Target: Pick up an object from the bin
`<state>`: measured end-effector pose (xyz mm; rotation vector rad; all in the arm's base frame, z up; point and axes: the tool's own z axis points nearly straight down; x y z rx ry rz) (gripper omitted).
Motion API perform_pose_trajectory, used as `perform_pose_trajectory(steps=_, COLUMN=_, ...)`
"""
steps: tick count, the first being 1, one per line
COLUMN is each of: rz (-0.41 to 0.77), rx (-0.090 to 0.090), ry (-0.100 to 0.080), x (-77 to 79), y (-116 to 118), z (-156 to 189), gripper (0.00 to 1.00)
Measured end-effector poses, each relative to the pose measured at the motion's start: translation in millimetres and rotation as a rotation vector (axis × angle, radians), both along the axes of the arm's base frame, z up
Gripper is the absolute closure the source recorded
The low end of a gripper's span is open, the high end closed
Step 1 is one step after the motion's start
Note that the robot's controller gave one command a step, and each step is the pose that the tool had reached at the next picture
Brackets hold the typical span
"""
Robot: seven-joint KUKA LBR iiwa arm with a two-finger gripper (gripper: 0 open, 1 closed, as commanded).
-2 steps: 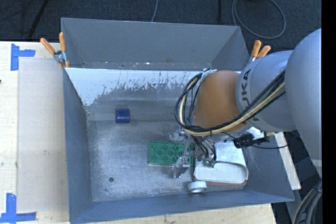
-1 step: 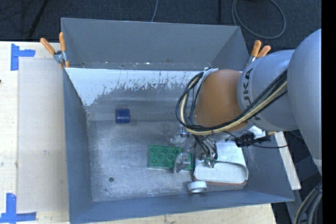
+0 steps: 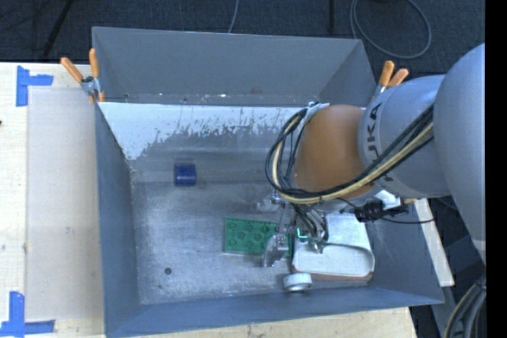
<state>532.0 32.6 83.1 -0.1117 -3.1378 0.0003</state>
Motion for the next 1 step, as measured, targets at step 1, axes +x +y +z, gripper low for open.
perform_pose_trajectory(steps=1, rz=0.001, rx=0.0, ry=0.0, x=0.0, y=-0.1, z=0.0, gripper=1.0)
